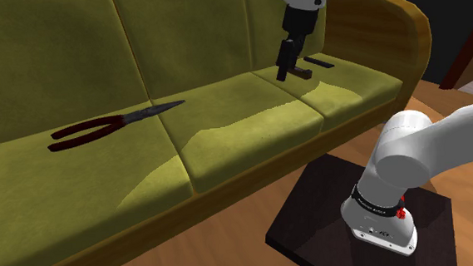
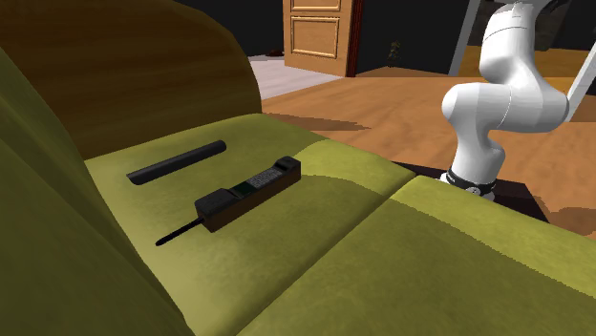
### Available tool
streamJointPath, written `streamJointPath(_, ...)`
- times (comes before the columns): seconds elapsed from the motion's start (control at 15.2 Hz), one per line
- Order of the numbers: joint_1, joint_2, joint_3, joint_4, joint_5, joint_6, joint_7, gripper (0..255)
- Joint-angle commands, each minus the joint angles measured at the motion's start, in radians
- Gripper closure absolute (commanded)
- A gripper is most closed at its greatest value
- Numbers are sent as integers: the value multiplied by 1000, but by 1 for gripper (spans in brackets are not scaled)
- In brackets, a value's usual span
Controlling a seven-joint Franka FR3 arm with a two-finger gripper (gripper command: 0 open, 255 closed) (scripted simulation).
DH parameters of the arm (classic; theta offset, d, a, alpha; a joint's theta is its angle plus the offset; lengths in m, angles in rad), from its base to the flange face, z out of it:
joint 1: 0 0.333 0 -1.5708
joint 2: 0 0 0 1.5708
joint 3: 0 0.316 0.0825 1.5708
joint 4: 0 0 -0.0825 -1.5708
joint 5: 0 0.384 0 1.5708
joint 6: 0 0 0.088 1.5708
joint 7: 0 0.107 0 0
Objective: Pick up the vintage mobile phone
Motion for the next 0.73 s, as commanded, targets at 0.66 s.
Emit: streamJointPath(0.66, -95, 233, -140, 73, -79, 123, -80, 0)
